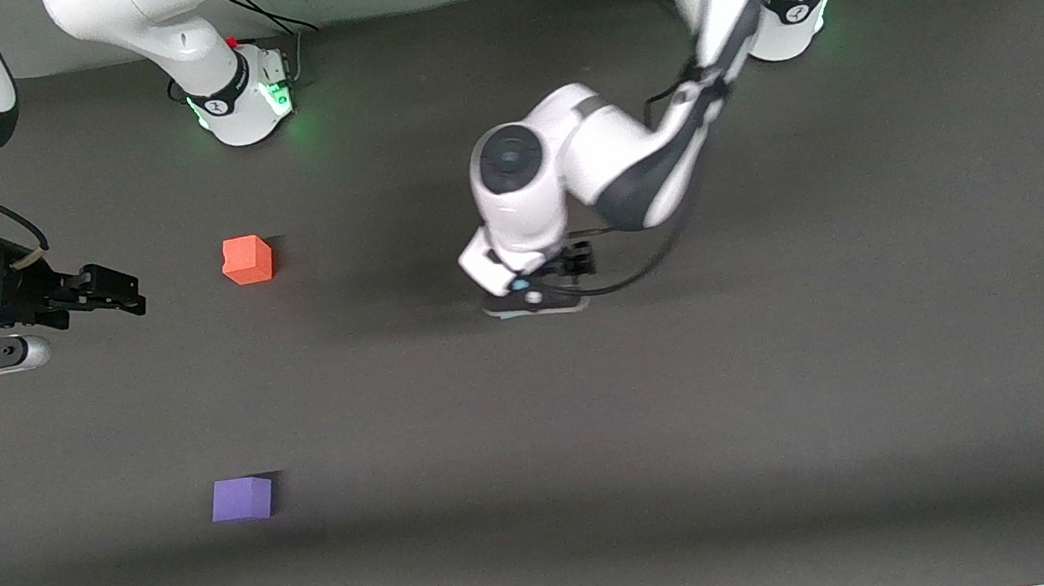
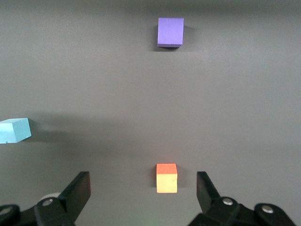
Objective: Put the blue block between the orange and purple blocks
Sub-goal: 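Release the blue cube, withdraw the left gripper while the right gripper approaches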
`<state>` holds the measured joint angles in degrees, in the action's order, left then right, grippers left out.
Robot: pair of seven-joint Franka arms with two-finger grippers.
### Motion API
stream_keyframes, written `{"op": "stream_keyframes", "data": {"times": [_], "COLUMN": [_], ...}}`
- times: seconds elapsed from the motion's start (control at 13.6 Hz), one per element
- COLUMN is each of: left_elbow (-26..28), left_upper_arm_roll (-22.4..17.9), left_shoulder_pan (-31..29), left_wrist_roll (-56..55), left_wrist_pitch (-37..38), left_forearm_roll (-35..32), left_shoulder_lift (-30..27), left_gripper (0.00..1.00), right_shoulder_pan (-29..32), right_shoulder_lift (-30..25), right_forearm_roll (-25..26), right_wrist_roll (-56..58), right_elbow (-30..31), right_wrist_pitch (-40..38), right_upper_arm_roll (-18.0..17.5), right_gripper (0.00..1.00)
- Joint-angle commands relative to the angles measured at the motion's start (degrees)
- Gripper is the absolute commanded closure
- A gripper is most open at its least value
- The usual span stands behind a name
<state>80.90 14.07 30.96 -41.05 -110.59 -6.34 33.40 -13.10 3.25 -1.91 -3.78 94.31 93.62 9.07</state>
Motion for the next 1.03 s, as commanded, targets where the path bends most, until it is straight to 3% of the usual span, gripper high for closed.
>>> {"op": "stream_keyframes", "data": {"times": [0.0,0.15,0.37,0.73,0.95], "left_elbow": [2.2,2.6,3.0,6.6,6.7], "left_upper_arm_roll": [1.1,1.0,0.6,0.6,0.5], "left_shoulder_pan": [-12.8,-21.2,-32.3,-43.3,-45.9], "left_wrist_roll": [14.0,22.8,33.4,45.1,47.1], "left_wrist_pitch": [12.4,20.9,26.9,27.7,28.0], "left_forearm_roll": [7.0,7.8,7.7,7.0,7.0], "left_shoulder_lift": [-9.2,-14.7,-20.6,-27.9,-29.4], "left_gripper": [0.0,0.0,0.0,0.0,0.0], "right_shoulder_pan": [-0.4,-0.4,-0.5,-6.0,-11.2], "right_shoulder_lift": [0.5,0.5,0.5,1.6,5.3], "right_forearm_roll": [-0.9,-0.8,-0.8,-0.8,-0.9], "right_wrist_roll": [0.4,0.4,0.4,-3.4,-8.9], "right_elbow": [-1.0,-0.9,-0.9,-0.5,-0.5], "right_wrist_pitch": [0.1,0.1,0.1,0.9,5.2], "right_upper_arm_roll": [0.4,0.3,0.3,0.2,0.2], "right_gripper": [0.0,0.0,0.0,0.0,0.0]}}
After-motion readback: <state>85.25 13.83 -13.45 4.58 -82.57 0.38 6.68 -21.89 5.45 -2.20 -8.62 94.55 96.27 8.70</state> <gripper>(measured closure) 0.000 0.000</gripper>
